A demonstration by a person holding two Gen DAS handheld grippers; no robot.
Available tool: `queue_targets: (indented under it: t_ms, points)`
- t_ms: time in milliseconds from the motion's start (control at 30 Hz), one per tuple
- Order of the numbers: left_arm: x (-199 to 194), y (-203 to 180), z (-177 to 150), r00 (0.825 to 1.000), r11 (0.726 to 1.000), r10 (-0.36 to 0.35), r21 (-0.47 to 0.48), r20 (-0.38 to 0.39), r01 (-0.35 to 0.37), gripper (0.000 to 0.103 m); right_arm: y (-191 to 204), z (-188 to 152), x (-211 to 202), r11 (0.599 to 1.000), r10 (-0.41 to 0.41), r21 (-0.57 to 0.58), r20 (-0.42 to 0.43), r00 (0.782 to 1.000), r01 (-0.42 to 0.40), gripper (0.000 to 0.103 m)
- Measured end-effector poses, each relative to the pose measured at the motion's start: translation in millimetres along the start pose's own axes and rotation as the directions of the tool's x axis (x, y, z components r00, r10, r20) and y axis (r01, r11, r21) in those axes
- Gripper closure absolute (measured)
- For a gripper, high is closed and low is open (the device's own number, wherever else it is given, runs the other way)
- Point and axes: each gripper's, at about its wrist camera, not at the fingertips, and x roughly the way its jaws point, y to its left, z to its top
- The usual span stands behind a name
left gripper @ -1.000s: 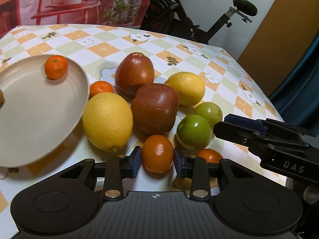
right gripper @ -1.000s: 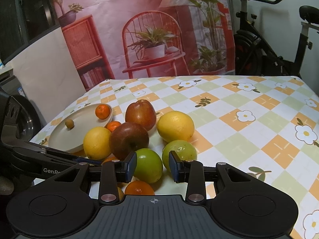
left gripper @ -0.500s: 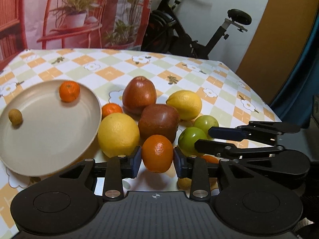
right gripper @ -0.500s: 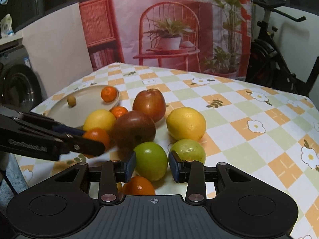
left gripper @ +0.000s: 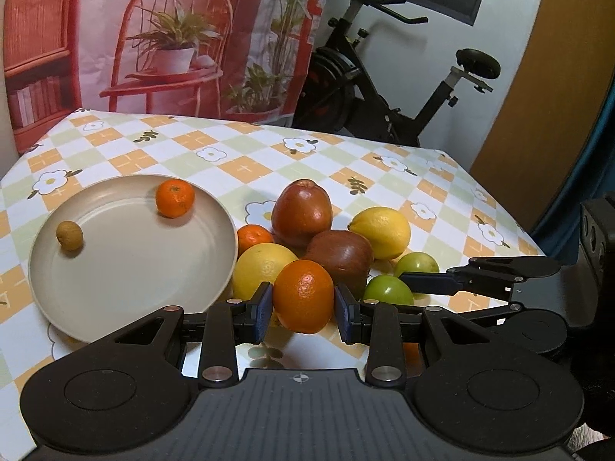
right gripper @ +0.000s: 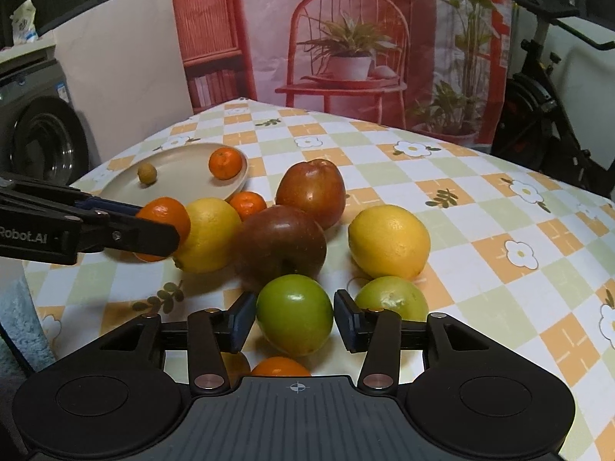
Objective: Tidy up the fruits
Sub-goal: 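Grasp an orange with the left tool while the right tool grasps a green apple, then carry the orange to the plate and open the left tool while the right tool releases the green apple there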
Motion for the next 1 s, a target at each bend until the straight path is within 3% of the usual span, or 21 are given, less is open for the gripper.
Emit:
queue_targets:
  t_ms: [367, 600, 1000]
  points:
    - [-4, 5, -1, 1.000, 1.000, 0.004, -0.013, 0.011, -0.004, 0.067, -1, 0, 4, 1.000, 0.007, 0.018, -0.016, 1.000, -0.006, 0.061]
    - [-9, 9, 2, 1.000, 1.000, 0.011, -0.012, 0.028, -0.011, 0.067, -3, 4, -12, 0.999, 0.014, 0.043, 0.034, 0.999, -0.016, 0.061]
    - [-32, 53, 25, 0.987, 0.991, 0.128, -0.043, 0.093, -0.125, 0.067, -10, 48, -34, 0.997, 0.075, 0.014, 0.096, 0.993, -0.077, 0.061]
